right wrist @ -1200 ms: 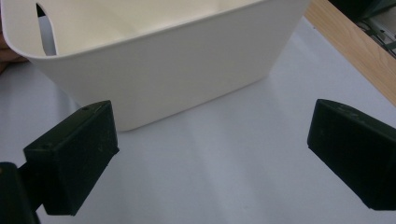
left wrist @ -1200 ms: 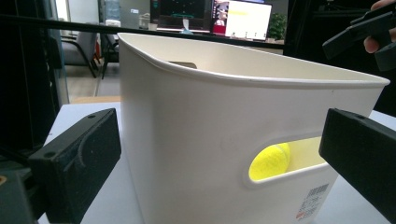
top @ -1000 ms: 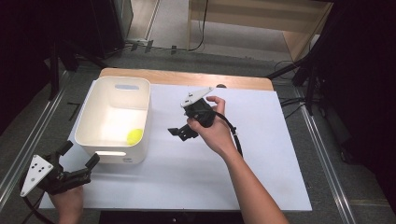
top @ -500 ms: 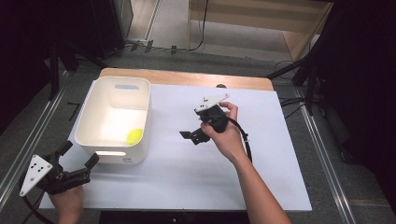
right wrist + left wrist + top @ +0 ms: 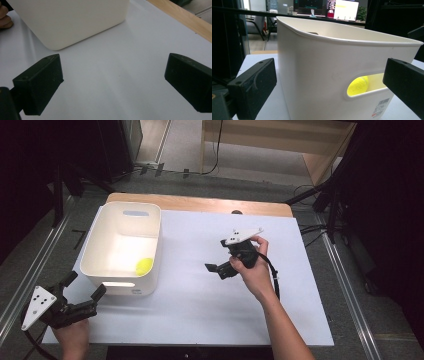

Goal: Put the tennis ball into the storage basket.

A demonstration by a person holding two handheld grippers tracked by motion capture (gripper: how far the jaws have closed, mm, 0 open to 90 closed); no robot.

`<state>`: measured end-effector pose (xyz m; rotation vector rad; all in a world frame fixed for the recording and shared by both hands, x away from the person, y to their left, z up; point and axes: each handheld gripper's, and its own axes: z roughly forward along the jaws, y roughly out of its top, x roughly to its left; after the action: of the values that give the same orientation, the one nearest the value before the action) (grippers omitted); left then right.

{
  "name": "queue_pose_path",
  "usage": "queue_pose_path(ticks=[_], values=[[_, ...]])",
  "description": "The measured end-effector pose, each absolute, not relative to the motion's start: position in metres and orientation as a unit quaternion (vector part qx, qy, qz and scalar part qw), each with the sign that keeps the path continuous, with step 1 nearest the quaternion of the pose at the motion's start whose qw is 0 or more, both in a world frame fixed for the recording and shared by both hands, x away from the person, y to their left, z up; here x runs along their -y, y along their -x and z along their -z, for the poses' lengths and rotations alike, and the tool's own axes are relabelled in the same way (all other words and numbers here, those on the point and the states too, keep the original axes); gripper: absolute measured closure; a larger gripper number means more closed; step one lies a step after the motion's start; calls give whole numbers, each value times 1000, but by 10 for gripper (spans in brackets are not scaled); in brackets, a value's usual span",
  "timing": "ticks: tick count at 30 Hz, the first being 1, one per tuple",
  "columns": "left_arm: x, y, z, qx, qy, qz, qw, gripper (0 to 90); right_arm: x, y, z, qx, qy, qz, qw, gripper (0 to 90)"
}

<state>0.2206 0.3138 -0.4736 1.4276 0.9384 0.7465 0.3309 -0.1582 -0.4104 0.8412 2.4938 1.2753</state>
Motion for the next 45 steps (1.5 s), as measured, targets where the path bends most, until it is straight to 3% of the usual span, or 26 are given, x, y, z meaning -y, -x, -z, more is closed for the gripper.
queue_pose_path(ticks=[45], values=[[-312, -220, 474, -404, -618, -326, 591, 0, 256, -274, 466, -781, -358, -482, 169, 4]])
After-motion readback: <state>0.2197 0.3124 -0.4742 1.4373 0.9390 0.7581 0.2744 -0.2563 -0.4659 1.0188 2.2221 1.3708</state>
